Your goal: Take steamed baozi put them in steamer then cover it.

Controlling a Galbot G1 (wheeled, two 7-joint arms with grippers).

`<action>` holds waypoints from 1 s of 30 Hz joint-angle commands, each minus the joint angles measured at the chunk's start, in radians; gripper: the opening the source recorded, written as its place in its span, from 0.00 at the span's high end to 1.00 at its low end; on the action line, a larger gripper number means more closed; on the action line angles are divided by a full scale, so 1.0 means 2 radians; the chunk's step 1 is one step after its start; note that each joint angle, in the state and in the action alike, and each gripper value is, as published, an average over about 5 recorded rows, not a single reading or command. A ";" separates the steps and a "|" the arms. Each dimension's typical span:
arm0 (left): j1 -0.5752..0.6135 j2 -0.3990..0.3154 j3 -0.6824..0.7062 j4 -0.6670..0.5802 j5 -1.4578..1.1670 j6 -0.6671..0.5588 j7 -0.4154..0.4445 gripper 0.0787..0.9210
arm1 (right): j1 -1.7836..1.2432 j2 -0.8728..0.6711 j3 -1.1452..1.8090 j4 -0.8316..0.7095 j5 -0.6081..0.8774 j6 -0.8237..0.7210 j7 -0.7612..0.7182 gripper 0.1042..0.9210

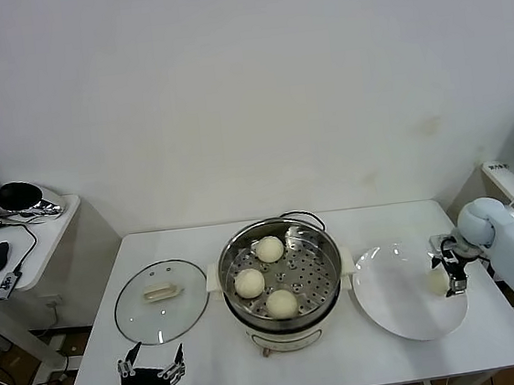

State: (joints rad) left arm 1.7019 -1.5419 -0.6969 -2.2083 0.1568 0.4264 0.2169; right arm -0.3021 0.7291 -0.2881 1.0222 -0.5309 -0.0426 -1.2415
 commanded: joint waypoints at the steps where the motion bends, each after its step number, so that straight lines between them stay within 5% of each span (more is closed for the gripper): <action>1: -0.001 0.000 0.003 0.005 0.003 -0.001 -0.001 0.12 | 0.002 -0.002 -0.001 0.002 0.004 -0.006 0.005 0.34; 11: -0.008 0.000 0.012 0.015 0.017 -0.005 -0.007 0.12 | 0.080 -0.052 -0.075 0.075 0.098 -0.052 -0.016 0.54; 20: -0.020 -0.002 0.010 0.016 0.025 -0.014 -0.015 0.12 | 0.276 -0.070 -0.252 0.142 0.242 -0.126 -0.039 0.56; 30: -0.030 -0.001 -0.001 -0.007 0.013 -0.014 -0.011 0.12 | 0.489 0.012 -0.467 0.191 0.427 -0.214 -0.034 0.55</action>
State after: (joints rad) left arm 1.6530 -1.5443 -0.6857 -2.1936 0.1929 0.3976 0.1917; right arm 0.2667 0.6564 -0.8203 1.2969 -0.0309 -0.2995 -1.3055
